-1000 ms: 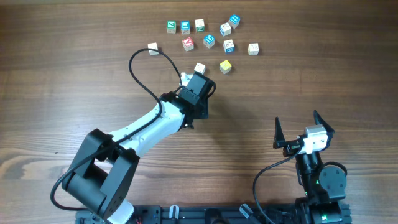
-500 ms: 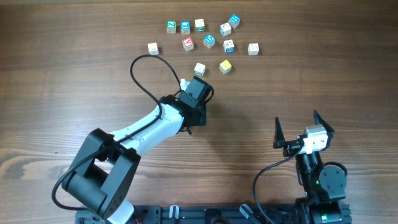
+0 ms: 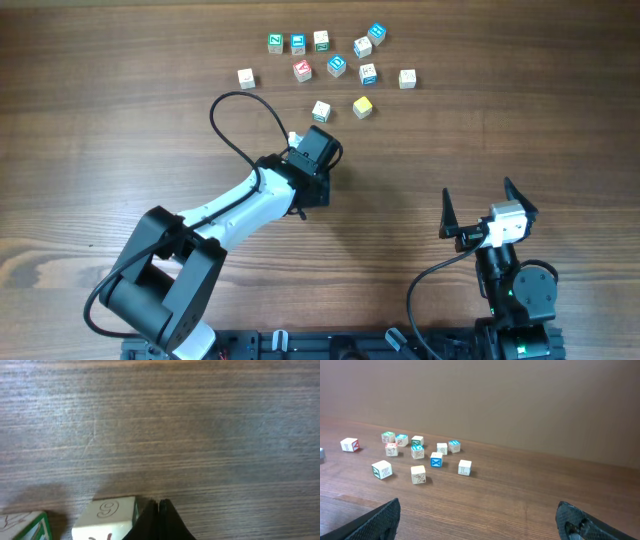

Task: Form a horizontal line
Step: 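Lower the ladybug block next to the placed block and release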

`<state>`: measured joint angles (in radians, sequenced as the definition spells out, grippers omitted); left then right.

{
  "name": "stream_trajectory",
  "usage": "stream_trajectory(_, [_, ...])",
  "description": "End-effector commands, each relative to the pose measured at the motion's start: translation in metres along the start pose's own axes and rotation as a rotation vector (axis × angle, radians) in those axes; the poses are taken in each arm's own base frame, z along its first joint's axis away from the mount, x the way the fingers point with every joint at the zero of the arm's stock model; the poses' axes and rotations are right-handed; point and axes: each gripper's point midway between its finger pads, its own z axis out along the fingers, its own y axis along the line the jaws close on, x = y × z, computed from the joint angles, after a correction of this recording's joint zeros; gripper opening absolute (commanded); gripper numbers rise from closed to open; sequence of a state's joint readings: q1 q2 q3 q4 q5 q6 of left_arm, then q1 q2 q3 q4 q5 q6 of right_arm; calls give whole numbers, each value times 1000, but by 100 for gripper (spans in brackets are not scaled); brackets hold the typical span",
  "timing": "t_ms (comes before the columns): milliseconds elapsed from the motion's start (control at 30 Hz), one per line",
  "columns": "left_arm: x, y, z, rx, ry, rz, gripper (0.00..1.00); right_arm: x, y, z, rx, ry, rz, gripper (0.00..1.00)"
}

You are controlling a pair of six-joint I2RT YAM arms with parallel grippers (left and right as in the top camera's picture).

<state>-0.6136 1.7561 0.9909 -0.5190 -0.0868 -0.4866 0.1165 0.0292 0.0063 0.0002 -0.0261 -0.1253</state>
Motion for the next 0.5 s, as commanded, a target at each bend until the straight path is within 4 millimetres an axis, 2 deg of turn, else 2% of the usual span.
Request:
stream_trajectory(0, [7,8,5,-39,23,12,4,0,1,0,-9,-2,-6,100])
stream_trajectory(167, [9,18,5,-81,28,7,4,0,1,0,-9,-2,-6,99])
stream_trajectory(233, [8,29,4,-123,19,-52,4,0,1,0,-9,-2,-5,100])
stream_trajectory(467, [3,34,5,-126,7,-125,4,0,1,0,-9,-2,-6,100])
